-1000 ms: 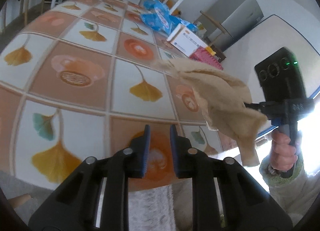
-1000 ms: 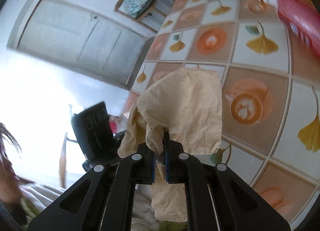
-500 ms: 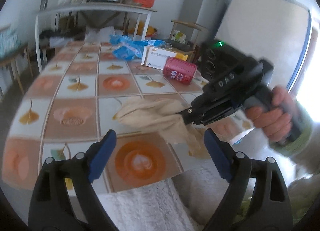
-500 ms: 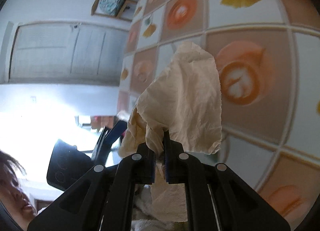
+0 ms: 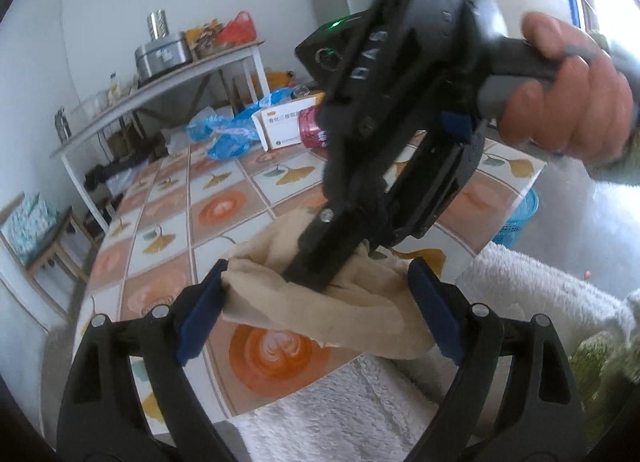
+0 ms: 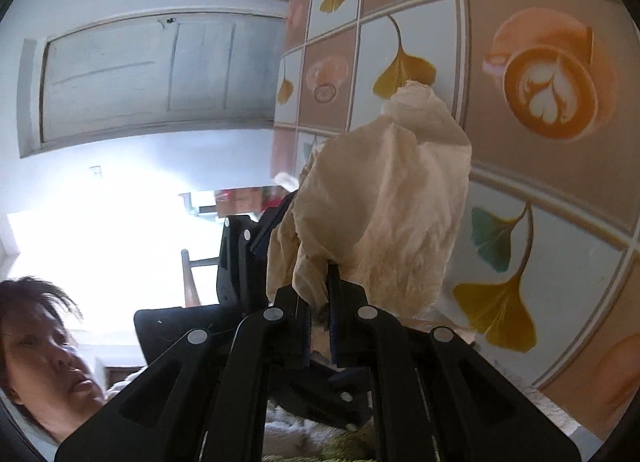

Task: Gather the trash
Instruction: 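Pass the paper towel from the right tool into the left tool, then grasp the red Drink Milk can with the right tool while the left tool holds the towel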

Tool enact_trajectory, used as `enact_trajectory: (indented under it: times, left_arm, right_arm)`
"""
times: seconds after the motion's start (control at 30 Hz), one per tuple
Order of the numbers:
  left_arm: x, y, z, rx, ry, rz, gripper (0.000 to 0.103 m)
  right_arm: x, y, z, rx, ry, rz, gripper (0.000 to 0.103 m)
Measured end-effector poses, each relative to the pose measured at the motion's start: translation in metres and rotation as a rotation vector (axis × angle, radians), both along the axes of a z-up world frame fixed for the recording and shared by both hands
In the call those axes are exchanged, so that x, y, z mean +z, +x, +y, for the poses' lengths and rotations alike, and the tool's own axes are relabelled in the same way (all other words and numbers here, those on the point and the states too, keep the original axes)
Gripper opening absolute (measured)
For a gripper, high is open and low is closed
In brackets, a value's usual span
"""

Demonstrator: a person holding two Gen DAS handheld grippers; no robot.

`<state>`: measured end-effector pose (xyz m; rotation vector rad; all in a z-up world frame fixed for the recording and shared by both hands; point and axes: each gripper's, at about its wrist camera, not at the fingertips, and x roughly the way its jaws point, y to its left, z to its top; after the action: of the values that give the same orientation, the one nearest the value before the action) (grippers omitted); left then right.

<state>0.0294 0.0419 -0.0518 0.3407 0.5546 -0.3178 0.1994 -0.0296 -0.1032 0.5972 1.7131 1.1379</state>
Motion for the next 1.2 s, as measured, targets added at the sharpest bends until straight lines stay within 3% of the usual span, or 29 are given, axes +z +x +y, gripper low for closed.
enact_trajectory:
  times: [0.17,0.37,0.5,0.57,0.63,0.67,0.8,0.93,1.03,1.1,1.13,1.2]
  left_arm:
    - [-0.004,0.006,0.002,0.005,0.003,0.025,0.054]
    - [-0.008,0.011,0.008,0.018,-0.025,0.052,0.028]
    - [-0.011,0.015,0.008,0.023,-0.031,0.071,0.018]
    - [-0.013,0.016,0.008,0.022,-0.033,0.083,0.015]
    - [-0.015,0.017,0.007,0.022,-0.034,0.099,0.014]
    - [-0.016,0.018,0.008,0.026,-0.036,0.103,0.014]
    - [-0.015,0.021,0.013,0.037,-0.087,0.125,0.014]
    - [-0.013,0.027,0.028,0.061,-0.203,0.19,0.013]
    - [-0.014,0.036,0.044,0.104,-0.325,0.273,0.013]
    - [-0.015,0.043,0.059,0.135,-0.432,0.337,0.013]
    - [-0.017,0.045,0.064,0.145,-0.465,0.357,0.013]
    - [-0.021,0.053,0.078,0.174,-0.565,0.419,0.013]
  right_arm:
    - [-0.007,0.006,0.007,-0.008,0.017,0.04,0.007]
    - [-0.015,0.009,0.005,-0.033,0.041,0.08,0.01]
    - [-0.021,0.013,0.0,-0.054,0.038,0.105,0.013]
    - [-0.02,0.015,-0.003,-0.062,0.04,0.103,0.02]
    - [-0.014,0.019,-0.009,-0.08,0.054,0.082,0.047]
    - [-0.01,0.016,-0.011,-0.09,0.051,0.059,0.052]
    - [0.014,0.029,-0.041,-0.152,0.053,-0.033,0.057]
    - [0.056,0.042,-0.068,-0.232,-0.046,-0.287,0.06]
    - [0.094,0.052,-0.079,-0.319,-0.306,-0.657,0.067]
    - [0.103,0.059,-0.071,-0.331,-0.466,-0.835,0.07]
    - [0.103,0.064,-0.069,-0.325,-0.545,-0.914,0.07]
    - [0.097,0.077,-0.068,-0.302,-0.633,-0.985,0.07]
